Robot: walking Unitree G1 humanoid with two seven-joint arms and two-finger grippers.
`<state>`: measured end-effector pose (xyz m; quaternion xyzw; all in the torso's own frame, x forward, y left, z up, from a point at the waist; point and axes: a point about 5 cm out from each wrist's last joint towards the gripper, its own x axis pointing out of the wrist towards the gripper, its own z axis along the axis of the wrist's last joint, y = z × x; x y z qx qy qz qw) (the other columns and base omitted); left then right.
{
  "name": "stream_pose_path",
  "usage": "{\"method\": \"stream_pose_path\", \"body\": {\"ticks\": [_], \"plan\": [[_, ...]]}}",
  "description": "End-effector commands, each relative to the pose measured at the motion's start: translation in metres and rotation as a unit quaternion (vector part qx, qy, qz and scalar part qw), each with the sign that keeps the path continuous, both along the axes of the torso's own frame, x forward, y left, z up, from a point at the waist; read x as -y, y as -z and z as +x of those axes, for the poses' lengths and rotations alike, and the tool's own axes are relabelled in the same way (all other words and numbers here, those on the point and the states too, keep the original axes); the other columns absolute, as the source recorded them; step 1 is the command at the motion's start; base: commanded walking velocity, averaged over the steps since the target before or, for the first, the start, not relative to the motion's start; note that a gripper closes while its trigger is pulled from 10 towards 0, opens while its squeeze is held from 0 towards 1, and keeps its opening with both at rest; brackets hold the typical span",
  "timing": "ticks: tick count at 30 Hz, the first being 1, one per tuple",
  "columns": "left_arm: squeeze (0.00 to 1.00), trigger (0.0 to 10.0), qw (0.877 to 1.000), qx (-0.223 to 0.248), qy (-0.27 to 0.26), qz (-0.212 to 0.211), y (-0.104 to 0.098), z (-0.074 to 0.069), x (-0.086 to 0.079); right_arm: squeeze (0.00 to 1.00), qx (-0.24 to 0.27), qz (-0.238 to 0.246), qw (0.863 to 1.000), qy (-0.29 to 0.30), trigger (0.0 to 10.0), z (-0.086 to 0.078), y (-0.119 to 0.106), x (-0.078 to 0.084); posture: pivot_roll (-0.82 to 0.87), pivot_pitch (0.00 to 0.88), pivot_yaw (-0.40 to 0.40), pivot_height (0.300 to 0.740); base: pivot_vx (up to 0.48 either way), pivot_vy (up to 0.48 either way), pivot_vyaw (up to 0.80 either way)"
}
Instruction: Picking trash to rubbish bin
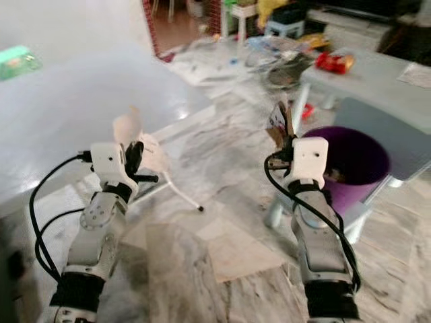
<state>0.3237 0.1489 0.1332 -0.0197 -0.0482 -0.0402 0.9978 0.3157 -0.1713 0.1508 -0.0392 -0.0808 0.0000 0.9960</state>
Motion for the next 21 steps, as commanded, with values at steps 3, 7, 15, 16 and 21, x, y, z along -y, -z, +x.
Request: {"method": "stream_pose_path", "body": {"ticks": [3,7,15,16,21], "plan": [[0.0,10.0,1.0,0.007,0.002,-0.001,-0.0035,0.0007,-0.0008,0.0,0.009,0.0,1.0,-0.006,0.0,0.0007,-0.0051,-0.0017,-0.09,0.052,0.093,0.74,0.0,0.0,-0.54],[0.0,10.0,1.0,0.005,0.007,-0.001,-0.0032,0.0007,-0.0002,0.0,0.01,0.0,1.0,-0.007,0.0,0.0009,-0.0054,-0.0019,-0.09,0.053,0.094,0.74,0.0,0.0,-0.11],[0.0,10.0,1.0,0.002,0.014,0.004,-0.0023,0.0011,0.0021,0.0,0.011,-0.002,1.0,-0.006,0.0,0.001,-0.0055,-0.0021,-0.09,0.052,0.094,0.74,0.298,0.0,0.0],[0.0,10.0,1.0,0.002,0.014,0.004,-0.0021,0.0011,0.0023,0.0,0.011,-0.002,1.0,-0.006,0.0,0.0009,-0.0054,-0.0022,-0.09,0.052,0.094,0.74,0.364,0.0,0.0],[0.0,10.0,1.0,-0.001,0.015,0.007,-0.0009,0.0012,0.0021,0.0,0.011,-0.002,1.0,-0.007,0.0,0.0008,-0.0052,-0.0028,-0.09,0.05,0.095,0.74,0.371,0.0,0.0]]}}
